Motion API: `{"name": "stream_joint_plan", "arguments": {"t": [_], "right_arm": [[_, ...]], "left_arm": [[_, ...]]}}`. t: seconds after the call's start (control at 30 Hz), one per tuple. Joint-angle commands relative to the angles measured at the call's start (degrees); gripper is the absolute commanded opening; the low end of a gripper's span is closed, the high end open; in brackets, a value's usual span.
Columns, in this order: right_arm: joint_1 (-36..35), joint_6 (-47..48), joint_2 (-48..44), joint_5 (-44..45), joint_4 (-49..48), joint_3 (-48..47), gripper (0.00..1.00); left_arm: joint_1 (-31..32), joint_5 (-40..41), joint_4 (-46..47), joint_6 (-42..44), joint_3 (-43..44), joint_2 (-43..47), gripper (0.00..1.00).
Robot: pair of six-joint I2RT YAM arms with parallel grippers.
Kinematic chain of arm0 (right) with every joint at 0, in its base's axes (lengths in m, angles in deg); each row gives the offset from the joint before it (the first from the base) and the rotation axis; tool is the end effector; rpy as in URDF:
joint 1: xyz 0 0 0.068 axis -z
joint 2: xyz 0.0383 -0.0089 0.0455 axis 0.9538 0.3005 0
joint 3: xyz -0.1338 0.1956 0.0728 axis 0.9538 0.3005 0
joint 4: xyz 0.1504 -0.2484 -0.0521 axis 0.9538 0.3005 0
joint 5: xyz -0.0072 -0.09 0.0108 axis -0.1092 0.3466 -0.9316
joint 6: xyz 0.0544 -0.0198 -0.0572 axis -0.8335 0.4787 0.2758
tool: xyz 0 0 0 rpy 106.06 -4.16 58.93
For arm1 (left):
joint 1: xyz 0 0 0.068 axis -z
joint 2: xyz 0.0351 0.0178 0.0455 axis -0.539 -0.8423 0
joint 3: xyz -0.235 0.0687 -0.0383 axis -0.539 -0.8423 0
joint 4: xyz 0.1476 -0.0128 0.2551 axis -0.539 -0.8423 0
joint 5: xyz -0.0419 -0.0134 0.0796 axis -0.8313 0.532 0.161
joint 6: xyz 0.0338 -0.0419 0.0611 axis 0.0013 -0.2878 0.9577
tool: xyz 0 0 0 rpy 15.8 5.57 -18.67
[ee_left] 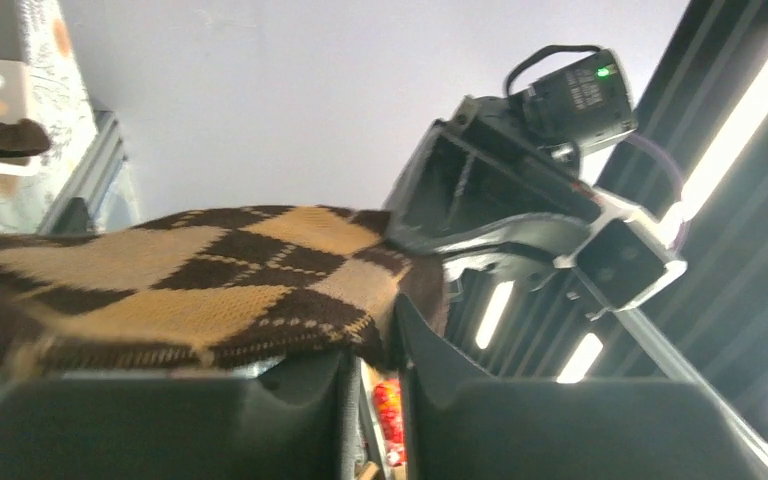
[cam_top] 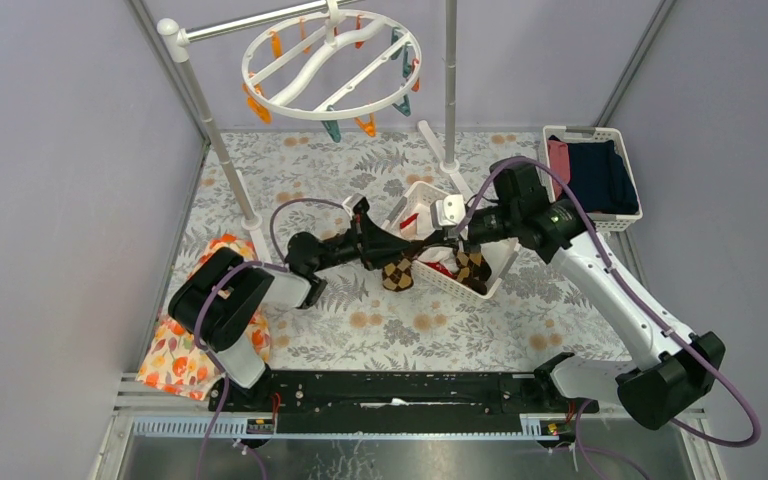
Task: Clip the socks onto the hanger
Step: Pick up the sock from the bin.
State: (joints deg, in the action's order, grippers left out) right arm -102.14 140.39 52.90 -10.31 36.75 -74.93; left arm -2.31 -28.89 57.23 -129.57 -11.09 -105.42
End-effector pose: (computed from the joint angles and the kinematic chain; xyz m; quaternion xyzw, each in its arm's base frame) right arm 0.2496 0.2049 0.3261 -0.7066 0.4313 0.2612 0.4965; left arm 0.2627 -0.2092 0.1649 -0.1312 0.5905 -0.7957 0.0311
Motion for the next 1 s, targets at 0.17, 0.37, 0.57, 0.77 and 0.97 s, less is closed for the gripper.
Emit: {"name": "stream_joint_plan", "arguments": {"t": [0.17,0.37,0.57,0.77,0.97], "right_arm": [[-0.36,-6.53,-2.12,3.87,5.78,-6.5,0.0],[0.33,-7.92,-1.68,2.83,5.84,-5.04,0.0],[3.53,-11.17,-1.34,-3.73,4.9,-4.03,0.0],[4.31,-16.88,1.02,-7.33,2.33,-3.48,0.0],[4.32,-26.06,3.43,-9.86,-4.97,-0.39,0.0]], "left_arm": [[-1.61,-5.27,4.93,16.48,-9.05,2.52,0.61],[-3.19,-4.25,-5.17,37.21,-13.58,12.87,0.66],[6.86,26.39,-63.48,89.47,-6.9,41.41,0.83],[13.35,33.64,-42.06,99.27,-16.89,48.34,0.99],[14.08,26.98,-36.66,111.95,-17.02,46.06,0.99]]}}
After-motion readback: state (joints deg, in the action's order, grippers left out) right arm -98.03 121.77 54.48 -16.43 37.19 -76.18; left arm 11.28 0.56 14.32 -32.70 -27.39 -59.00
